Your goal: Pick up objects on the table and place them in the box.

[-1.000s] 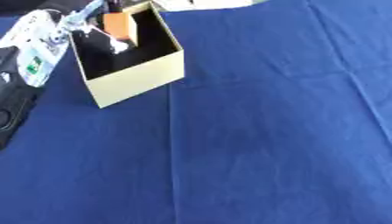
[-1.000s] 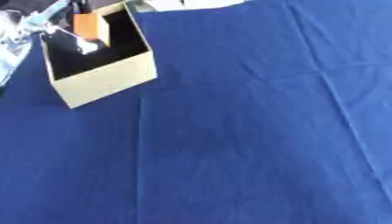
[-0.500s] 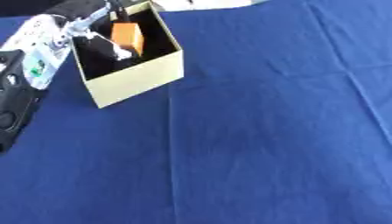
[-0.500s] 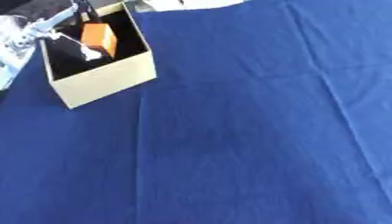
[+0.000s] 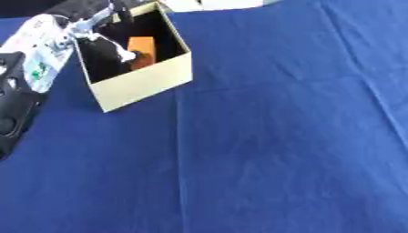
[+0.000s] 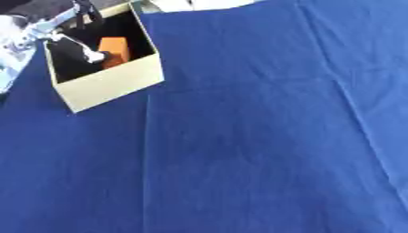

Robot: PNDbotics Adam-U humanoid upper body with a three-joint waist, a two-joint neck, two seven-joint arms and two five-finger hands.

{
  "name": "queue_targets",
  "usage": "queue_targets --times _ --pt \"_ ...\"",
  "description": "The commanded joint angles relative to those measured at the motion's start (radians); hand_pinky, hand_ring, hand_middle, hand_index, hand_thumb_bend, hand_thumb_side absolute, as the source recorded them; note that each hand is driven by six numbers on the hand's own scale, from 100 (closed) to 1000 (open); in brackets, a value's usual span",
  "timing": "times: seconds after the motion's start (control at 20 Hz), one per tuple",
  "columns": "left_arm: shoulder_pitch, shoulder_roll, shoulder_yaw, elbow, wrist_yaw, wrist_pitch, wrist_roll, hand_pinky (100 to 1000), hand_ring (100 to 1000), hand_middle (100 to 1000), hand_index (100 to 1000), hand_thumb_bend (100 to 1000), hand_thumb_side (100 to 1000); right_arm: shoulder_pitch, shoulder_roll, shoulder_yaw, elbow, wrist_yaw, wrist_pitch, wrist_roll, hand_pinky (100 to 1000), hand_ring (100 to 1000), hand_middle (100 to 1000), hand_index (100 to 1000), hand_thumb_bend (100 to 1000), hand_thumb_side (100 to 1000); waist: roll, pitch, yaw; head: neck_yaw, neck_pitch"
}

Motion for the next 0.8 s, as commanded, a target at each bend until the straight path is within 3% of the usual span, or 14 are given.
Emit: queue_targets --times 0.05,0.3,0.55,0.6,0.8 --pt "-0.01 0.038 0.018 -0.07 0.038 0.018 0.002 423 565 657 742 485 387 -0.008 -0.015 -0.014 -0.02 -0.005 0.001 -0.005 814 758 601 738 100 800 -0.004 -0.031 0.004 0.002 0.009" --pt "0.018 0.081 0.043 -0.266 0.149 0.081 0.021 419 552 650 736 416 401 -0.006 -0.019 -0.017 -0.02 -0.003 0.001 -0.008 815 759 602 738 100 796 -0.008 -0.042 0.013 -0.006 0.015" --pt "0.094 0.164 0.065 -0.556 0.267 0.165 0.073 453 569 661 761 489 450 -0.004 -0.023 -0.019 -0.02 0.0 0.001 -0.012 815 760 604 739 100 795 -0.011 -0.051 0.025 -0.015 0.019" --pt "0.116 0.182 0.075 -0.616 0.297 0.183 0.095 461 572 668 769 526 506 -0.004 -0.024 -0.019 -0.02 0.001 0.0 -0.012 816 760 604 739 100 792 -0.012 -0.053 0.028 -0.018 0.02" --pt "0.222 0.243 0.127 -0.833 0.436 0.253 0.228 474 574 673 776 531 600 -0.006 -0.027 -0.021 -0.02 0.003 -0.001 -0.015 816 761 606 739 100 791 -0.016 -0.057 0.034 -0.029 0.023"
